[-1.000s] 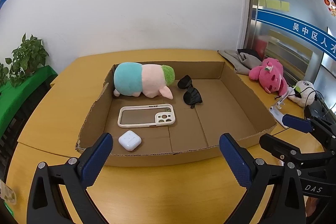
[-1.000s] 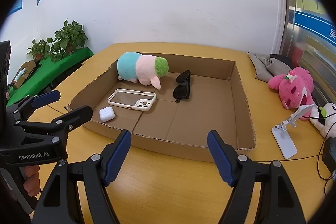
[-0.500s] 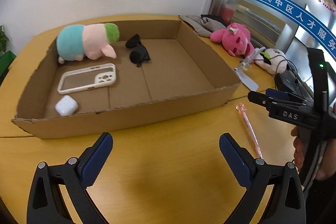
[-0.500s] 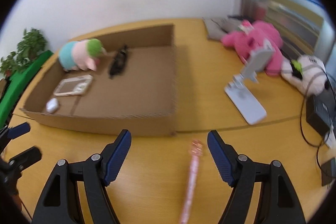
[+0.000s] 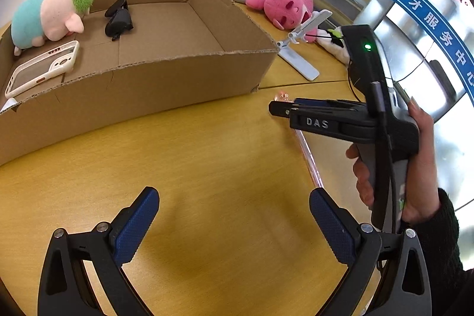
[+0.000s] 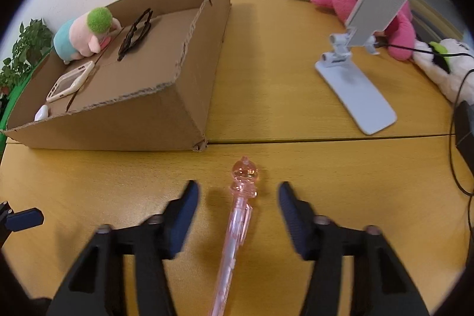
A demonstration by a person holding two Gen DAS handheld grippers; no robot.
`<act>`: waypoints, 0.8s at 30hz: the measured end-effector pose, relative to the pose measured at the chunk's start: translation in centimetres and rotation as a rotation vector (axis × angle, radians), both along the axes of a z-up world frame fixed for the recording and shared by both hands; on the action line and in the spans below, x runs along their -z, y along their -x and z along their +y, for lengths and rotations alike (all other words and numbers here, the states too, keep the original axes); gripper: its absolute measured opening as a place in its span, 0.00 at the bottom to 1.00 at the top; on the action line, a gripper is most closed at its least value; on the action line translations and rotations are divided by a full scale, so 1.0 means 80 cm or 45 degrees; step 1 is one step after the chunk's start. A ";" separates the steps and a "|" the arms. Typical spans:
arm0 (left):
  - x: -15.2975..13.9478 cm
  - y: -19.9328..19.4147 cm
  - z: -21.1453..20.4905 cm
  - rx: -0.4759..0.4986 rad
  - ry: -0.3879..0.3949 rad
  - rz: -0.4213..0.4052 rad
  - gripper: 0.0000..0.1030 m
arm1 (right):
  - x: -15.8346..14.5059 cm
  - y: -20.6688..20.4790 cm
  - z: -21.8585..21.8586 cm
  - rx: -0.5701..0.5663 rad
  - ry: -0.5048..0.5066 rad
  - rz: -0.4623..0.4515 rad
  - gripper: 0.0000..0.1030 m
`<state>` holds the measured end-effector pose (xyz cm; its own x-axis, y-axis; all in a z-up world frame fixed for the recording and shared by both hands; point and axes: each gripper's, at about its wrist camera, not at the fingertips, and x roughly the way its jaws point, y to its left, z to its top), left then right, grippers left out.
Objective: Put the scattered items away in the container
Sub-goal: 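Lower the open right gripper around the pink pen on the table, then close the right gripper on the pink pen and lift it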
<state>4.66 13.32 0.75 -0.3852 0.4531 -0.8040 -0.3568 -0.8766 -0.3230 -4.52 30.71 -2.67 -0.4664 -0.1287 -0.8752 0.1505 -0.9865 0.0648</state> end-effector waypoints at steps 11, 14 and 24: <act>0.013 -0.007 0.001 0.021 -0.033 -0.035 1.00 | 0.005 -0.009 0.012 0.064 0.277 -0.030 0.18; 0.017 -0.008 0.007 0.038 -0.051 -0.055 0.99 | 0.013 -0.017 0.021 0.120 0.494 -0.062 0.18; 0.032 -0.009 0.013 0.074 -0.074 -0.107 0.86 | -0.027 -0.050 -0.001 0.038 0.745 0.010 0.18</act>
